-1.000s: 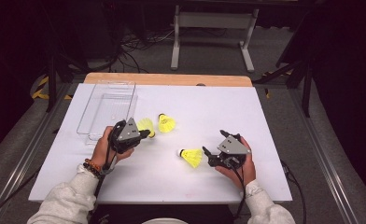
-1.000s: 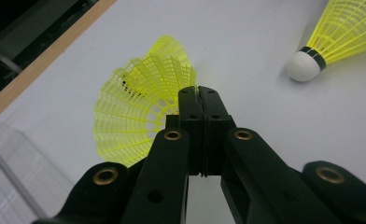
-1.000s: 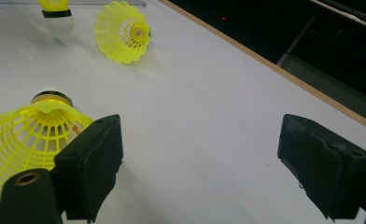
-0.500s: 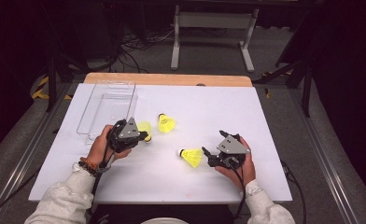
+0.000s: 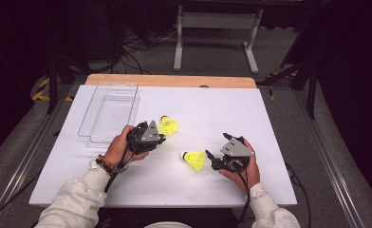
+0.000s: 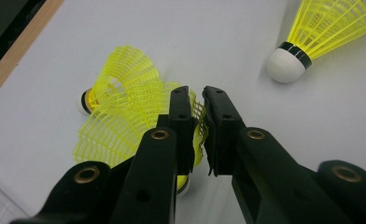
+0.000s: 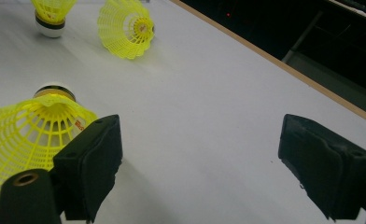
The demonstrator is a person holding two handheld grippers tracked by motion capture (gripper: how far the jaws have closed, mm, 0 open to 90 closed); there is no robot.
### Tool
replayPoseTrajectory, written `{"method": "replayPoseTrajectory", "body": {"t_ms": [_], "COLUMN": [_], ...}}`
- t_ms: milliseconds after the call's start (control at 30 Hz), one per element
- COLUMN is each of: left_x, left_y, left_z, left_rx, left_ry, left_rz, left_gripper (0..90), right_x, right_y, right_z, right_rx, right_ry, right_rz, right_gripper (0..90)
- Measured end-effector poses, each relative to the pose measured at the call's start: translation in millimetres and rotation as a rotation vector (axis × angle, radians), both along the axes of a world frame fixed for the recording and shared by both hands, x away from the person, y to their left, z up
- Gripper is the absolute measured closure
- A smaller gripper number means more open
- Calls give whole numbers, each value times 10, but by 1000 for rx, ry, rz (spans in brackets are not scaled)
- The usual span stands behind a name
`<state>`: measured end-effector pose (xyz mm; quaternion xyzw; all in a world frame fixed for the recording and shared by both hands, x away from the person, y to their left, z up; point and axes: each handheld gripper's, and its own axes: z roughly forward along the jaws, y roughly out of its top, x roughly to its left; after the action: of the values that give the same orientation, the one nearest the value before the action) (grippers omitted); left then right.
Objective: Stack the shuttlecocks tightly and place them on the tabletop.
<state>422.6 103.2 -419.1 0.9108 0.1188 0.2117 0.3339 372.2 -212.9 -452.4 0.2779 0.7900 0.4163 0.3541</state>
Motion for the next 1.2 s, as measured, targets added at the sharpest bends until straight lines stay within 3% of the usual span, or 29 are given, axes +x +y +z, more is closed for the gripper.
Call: {"method": "replayPoseTrajectory", "body": {"t_ms": [167,400,600,733,1067,1200], "left_x": [18,-2,-20,-33,-24,-12], "left_y": [-40,-231,-348,-348,-255,-211], "left_z": [-29,-82,-118,-99,-24,-1], "left_rx": [-1,62,74,55,-45,-73], "left_ry": [38,25,19,25,49,43], "left_rz": [-31,-35,-44,-48,-28,5], "left_gripper": [865,869,838,799,705,663], "right_x": [-7,-15,-22,-27,-27,-23], "right_y": [1,21,38,35,30,32], "right_z": [3,10,7,17,22,17], "right_rx": [3,4,2,20,29,26], "right_ry": [-2,2,10,17,22,27], "right_rz": [8,30,43,55,68,68], "right_gripper": [147,147,147,148,149,149]}}
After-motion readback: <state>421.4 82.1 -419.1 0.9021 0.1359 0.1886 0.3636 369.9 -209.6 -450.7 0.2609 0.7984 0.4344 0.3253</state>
